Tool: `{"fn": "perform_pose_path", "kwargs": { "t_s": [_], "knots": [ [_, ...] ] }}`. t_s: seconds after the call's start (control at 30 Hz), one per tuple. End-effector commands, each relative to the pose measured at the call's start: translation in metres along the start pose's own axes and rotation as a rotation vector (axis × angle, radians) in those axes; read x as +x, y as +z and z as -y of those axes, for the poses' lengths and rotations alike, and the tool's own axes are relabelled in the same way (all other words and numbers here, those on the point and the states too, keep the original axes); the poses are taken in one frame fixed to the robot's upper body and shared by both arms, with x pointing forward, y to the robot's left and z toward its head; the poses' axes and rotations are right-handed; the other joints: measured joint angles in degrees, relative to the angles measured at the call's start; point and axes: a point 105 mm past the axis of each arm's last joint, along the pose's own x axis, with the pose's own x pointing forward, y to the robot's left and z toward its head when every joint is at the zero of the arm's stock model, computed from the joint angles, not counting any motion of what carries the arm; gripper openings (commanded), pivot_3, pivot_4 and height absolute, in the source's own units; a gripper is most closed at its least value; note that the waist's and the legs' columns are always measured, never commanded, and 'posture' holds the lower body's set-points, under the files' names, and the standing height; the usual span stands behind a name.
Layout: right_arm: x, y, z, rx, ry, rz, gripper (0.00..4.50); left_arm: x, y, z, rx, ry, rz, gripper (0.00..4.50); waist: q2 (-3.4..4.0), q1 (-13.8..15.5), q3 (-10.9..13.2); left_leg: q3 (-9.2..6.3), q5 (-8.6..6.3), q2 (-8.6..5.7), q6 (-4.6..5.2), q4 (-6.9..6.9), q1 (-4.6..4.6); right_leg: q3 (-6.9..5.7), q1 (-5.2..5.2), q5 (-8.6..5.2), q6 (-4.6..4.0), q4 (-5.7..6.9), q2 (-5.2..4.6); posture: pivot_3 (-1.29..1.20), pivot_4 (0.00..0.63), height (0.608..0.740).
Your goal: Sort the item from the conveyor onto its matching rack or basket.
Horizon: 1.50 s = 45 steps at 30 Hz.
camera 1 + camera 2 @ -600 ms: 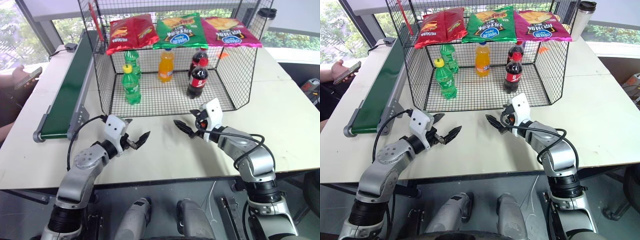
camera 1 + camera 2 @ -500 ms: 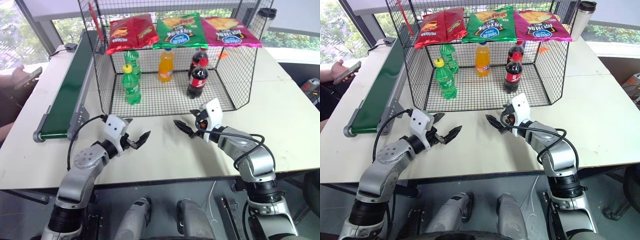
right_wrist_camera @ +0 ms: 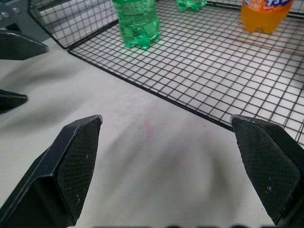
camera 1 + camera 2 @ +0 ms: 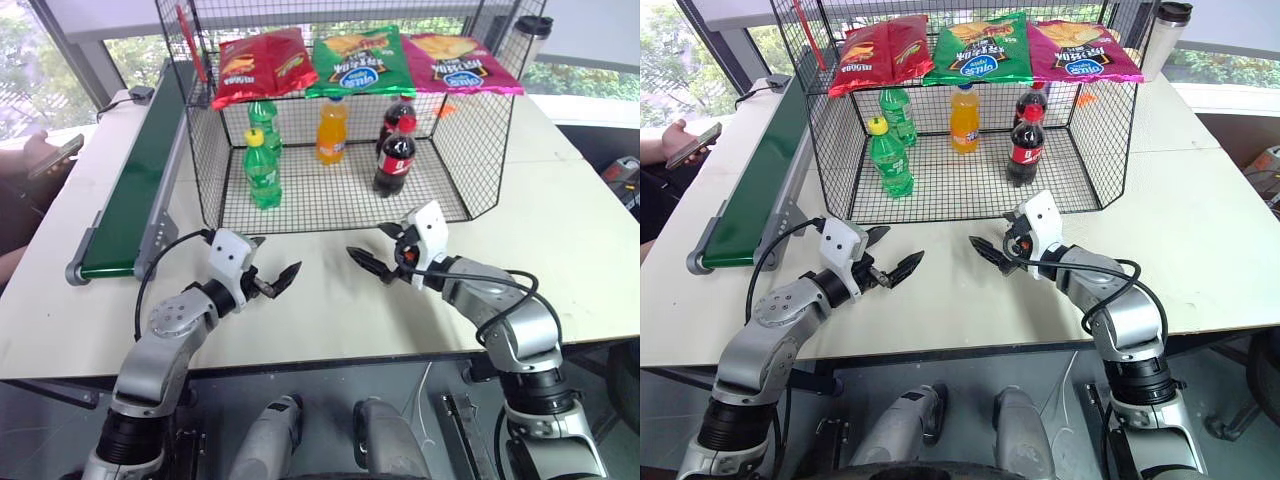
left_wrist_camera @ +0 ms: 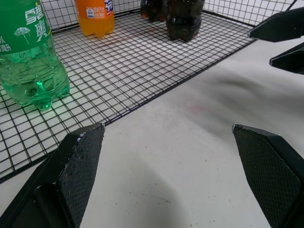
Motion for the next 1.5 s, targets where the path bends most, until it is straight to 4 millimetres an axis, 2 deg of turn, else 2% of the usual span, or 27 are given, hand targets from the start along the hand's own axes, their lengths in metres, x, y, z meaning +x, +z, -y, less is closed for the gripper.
{"fn": "perform_pose_path", "kwargs": {
  "t_s": [0.03, 0.5, 0.67, 0.73, 0.8, 0.9, 1.0, 1.07, 1.23, 1.5],
  "knots": [
    [-0.006, 0.017, -0.008, -0.042, 0.038, 0.073, 4.48, 0.001, 0.01, 0.003, 0.021, -0.021, 0.03, 4.5, 0.0, 0.0, 0.0, 0.0, 0.0, 0.0, 0.0, 0.0, 0.0, 0.0, 0.0, 0.0, 0.0, 0.0, 0.0, 0.0, 0.15, 0.739],
    [-0.009, 0.022, -0.027, -0.052, 0.116, 0.113, 4.48, 0.003, 0.011, 0.001, 0.019, -0.019, 0.049, 4.5, 0.0, 0.0, 0.0, 0.01, -0.02, 0.01, -0.03, 0.0, -0.01, 0.01, -0.01, -0.08, -0.07, -0.01, 0.0, 0.0, 0.15, 0.739],
    [-0.01, 0.026, -0.034, -0.053, 0.166, 0.119, 4.48, -0.008, 0.024, -0.02, 0.052, 0.075, 0.078, 4.5, 0.0, 0.0, 0.0, 0.0, -0.02, 0.02, -0.03, 0.0, -0.01, 0.01, -0.03, -0.05, -0.03, -0.01, 0.01, 0.0, 0.15, 0.739],
    [-0.01, 0.031, -0.037, -0.044, 0.192, 0.135, 4.48, -0.019, 0.036, -0.03, 0.039, 0.12, 0.108, 4.5, -0.01, -0.1, 0.0, 0.0, -0.02, 0.03, -0.04, -0.01, -0.02, 0.01, -0.04, -0.06, -0.02, 0.0, 0.02, 0.0, 0.15, 0.739],
    [-0.009, 0.038, -0.043, -0.049, 0.235, 0.148, 4.48, -0.039, 0.048, -0.043, 0.028, 0.174, 0.123, 4.5, -0.01, -0.1, 0.0, 0.0, -0.03, 0.06, -0.04, -0.01, -0.04, 0.01, -0.06, -0.07, -0.02, 0.0, 0.04, 0.0, 0.15, 0.739],
    [-0.008, 0.048, -0.05, -0.068, 0.296, 0.169, 4.48, -0.065, 0.058, -0.063, -0.001, 0.257, 0.125, 4.5, -0.02, -0.2, 0.0, 0.07, -0.02, 0.13, -0.03, -0.04, -0.06, 0.09, -0.16, -0.05, -0.02, -0.01, 0.12, 0.0, 0.15, 0.739],
    [-0.007, 0.055, -0.057, -0.093, 0.343, 0.179, 4.48, -0.082, 0.063, -0.08, -0.038, 0.332, 0.13, 4.5, -0.02, 0.1, 0.0, 0.06, -0.03, 0.2, -0.04, -0.05, -0.05, 0.08, -0.17, -0.07, -0.04, 0.0, 0.2, 0.0, 0.15, 0.739],
    [-0.006, 0.059, -0.063, -0.115, 0.381, 0.188, 4.48, -0.096, 0.063, -0.094, -0.075, 0.416, 0.14, 4.5, -0.03, 0.2, 0.0, 0.06, -0.03, 0.21, -0.06, -0.04, -0.06, 0.08, -0.15, -0.1, -0.11, -0.02, 0.2, 0.0, 0.15, 0.739],
    [-0.002, 0.064, -0.07, -0.17, 0.443, 0.198, 4.48, -0.124, 0.053, -0.112, -0.126, 0.55, 0.124, 4.5, -0.05, 0.0, 0.0, 0.15, -0.09, 0.21, -0.13, -0.03, -0.04, 0.13, -0.15, -0.09, -0.13, -0.07, 0.19, 0.0, 0.15, 0.739],
    [0.003, 0.056, -0.068, -0.214, 0.443, 0.177, 4.48, -0.144, 0.037, -0.119, -0.136, 0.611, 0.057, 4.5, -0.08, 0.1, 0.0, 0.19, -0.11, 0.25, -0.18, -0.03, -0.05, 0.16, -0.16, 0.03, -0.36, -0.07, 0.19, 0.0, 0.15, 0.739]
  ]
}}
